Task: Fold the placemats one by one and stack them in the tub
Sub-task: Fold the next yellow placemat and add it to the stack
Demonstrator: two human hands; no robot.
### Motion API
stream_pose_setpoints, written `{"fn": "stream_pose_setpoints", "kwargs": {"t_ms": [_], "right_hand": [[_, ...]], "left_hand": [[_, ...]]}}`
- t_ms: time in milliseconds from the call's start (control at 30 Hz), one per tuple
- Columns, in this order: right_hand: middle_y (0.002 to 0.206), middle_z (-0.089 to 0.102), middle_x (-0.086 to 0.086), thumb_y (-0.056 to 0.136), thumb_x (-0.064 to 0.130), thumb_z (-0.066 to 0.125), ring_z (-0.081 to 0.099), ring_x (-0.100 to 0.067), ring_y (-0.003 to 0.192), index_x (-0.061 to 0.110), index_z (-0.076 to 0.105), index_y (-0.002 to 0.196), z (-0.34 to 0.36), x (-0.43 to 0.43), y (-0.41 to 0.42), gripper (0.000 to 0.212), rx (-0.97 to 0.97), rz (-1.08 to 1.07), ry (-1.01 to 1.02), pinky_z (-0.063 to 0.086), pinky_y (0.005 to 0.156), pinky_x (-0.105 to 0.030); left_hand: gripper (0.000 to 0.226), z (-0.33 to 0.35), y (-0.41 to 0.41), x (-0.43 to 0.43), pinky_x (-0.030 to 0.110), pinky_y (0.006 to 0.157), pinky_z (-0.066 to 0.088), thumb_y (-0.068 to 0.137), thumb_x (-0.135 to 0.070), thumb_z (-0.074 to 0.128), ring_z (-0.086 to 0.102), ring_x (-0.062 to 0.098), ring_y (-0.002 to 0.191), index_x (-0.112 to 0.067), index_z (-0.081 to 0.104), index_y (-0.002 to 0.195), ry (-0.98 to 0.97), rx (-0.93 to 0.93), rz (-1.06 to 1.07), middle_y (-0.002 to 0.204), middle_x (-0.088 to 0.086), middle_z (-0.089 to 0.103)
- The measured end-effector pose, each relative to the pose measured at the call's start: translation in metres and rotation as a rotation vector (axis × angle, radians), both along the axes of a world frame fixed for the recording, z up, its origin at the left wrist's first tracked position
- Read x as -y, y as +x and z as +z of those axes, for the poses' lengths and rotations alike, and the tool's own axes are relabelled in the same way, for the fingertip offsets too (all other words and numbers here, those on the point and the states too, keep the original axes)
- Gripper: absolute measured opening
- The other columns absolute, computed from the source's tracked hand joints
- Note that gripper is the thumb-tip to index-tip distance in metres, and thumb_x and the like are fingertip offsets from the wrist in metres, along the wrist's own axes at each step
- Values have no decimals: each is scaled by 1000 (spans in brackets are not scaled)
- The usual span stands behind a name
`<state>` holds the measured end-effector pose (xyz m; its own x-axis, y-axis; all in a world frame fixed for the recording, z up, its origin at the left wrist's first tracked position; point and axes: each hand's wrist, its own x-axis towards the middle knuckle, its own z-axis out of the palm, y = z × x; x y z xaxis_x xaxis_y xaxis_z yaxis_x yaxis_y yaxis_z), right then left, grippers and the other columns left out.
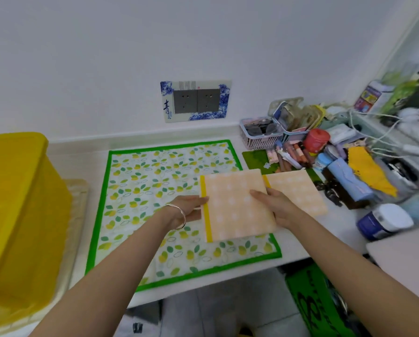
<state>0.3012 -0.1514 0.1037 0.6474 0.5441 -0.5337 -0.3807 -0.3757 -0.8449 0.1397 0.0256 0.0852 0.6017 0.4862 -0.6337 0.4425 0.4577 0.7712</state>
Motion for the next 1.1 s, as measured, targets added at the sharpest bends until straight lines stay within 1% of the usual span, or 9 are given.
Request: {"fn": "stream_pose_setpoints", "kwargs": {"t_ms": [67, 167, 333, 400, 500, 600, 800, 900, 1100], "right_hand": [[107, 67, -9, 89, 19, 62, 65, -25, 91, 6, 56, 122, 10, 18, 13, 36, 39, -18, 3, 54, 73, -37], [112, 65, -12, 90, 15, 60, 63, -26, 95, 4, 58, 119, 15, 44, 41, 31, 76, -59, 5, 52, 78, -38], [100, 62, -6, 89, 15, 62, 60, -22, 90, 13, 53, 111, 16, 75, 93, 24, 134, -115, -15, 50, 75, -36], [97, 61, -5, 88, 15, 64, 59, -23, 90, 12, 51, 110, 15, 83, 116, 27, 148, -126, -38, 50, 71, -35], [112, 61, -10, 86, 15, 66, 59, -25, 95, 7, 53, 120, 8, 89, 148, 37, 187, -106, -81, 50, 65, -33], [113, 62, -13, 86, 13, 66, 60, -26, 95, 7, 56, 114, -3, 90, 176, 31, 215, -103, -93, 50, 70, -34], [114, 63, -14, 84, 12, 68, 61, -29, 98, 9, 59, 111, -36, 91, 214, 29, 231, -90, -155, 51, 88, -42], [113, 63, -13, 82, 11, 69, 60, -27, 95, 6, 60, 115, -51, 87, 223, 34, 266, -75, -183, 51, 87, -41], [109, 63, -14, 81, 8, 70, 56, -21, 90, 0, 61, 115, -67, 83, 222, 36, 341, -70, -208, 45, 77, -30]], "left_hand": [[42, 10, 13, 15, 21, 59, 56, 84, -18, 68, 64, 11, 66, -6, 53, 121, -11, 40, -22, 94, 6, 65], [44, 21, 38, 37, 19, 58, 56, 87, -14, 64, 61, 13, 70, -3, 50, 128, -26, 91, -40, 88, 3, 62], [39, 26, 89, 73, 19, 56, 56, 86, -10, 64, 61, 15, 69, 1, 54, 122, -55, 129, 1, 87, 6, 63], [35, 22, 109, 86, 19, 54, 56, 86, -8, 64, 61, 15, 66, 2, 56, 118, -51, 135, 40, 88, 9, 64], [38, 12, 140, 99, 21, 57, 57, 85, -10, 66, 60, 20, 77, 4, 57, 119, -25, 144, 99, 97, 14, 63], [36, 1, 167, 106, 27, 64, 57, 86, -9, 65, 57, 18, 72, 5, 56, 117, -18, 129, 147, 86, 11, 61], [27, -22, 200, 117, 19, 46, 53, 86, -1, 63, 51, 16, 62, 5, 58, 111, 9, 91, 206, 73, 8, 55], [17, -35, 208, 118, 20, 46, 54, 84, -1, 66, 53, 17, 61, 1, 59, 100, 49, 42, 226, 71, 9, 56], [16, -51, 211, 116, 18, 47, 53, 83, -4, 68, 56, 15, 60, -2, 61, 97, 116, -40, 244, 69, 7, 58]]}}
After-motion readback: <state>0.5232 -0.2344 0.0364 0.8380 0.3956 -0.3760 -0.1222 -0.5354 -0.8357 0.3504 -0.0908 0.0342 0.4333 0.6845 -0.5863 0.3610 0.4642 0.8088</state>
